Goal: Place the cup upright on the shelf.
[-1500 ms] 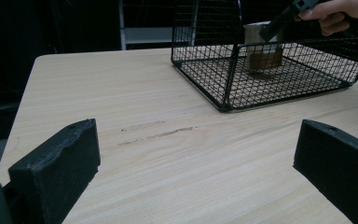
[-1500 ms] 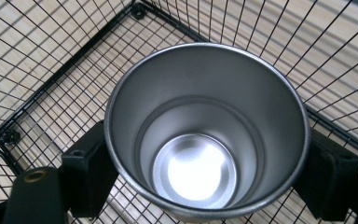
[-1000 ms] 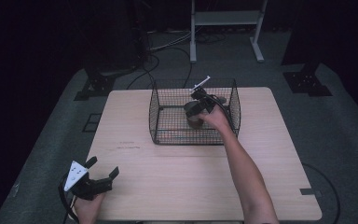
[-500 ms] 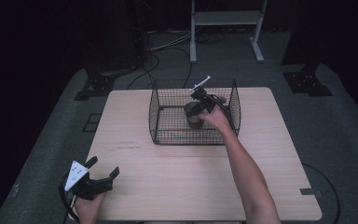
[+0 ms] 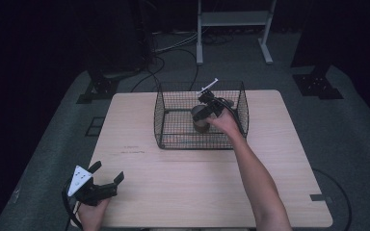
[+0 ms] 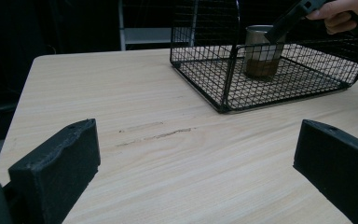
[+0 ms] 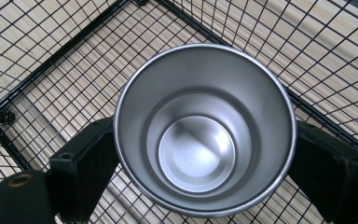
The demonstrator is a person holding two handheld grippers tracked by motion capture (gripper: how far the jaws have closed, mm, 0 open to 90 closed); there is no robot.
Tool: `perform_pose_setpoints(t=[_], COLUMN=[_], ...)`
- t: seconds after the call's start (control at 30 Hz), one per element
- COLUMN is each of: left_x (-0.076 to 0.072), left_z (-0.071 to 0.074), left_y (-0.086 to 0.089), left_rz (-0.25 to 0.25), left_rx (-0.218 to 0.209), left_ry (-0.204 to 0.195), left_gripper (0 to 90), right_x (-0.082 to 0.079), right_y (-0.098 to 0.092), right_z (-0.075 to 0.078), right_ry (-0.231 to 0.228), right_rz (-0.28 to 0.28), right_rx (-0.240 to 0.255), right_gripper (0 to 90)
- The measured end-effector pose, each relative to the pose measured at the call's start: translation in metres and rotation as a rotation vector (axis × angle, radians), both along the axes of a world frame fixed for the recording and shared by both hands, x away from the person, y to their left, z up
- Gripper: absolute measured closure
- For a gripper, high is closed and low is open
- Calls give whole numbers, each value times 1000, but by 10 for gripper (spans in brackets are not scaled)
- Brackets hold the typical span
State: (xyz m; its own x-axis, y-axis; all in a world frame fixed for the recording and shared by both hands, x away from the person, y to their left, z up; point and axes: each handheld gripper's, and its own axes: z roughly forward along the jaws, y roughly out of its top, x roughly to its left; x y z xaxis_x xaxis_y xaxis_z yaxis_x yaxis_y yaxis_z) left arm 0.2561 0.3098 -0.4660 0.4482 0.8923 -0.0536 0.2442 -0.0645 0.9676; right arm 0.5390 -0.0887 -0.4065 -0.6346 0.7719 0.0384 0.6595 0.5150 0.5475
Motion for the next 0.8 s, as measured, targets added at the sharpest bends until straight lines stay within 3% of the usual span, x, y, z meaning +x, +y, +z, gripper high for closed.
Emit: perform_pose_setpoints(t=[0.47,0.8], left_x=[0,1], left_z=[0,0], left_y=[2,-1], left_rz=[-4,-10], left_rx=[0,2], left_ry=[-2,3], left_gripper=[0,0], right_x=[-4,-12], right_y=[0,-11], right_z=[7,27], right_ry=[-18,-52], right_rz=[-2,-1], right_rx=[16,75], right_gripper=[78,76])
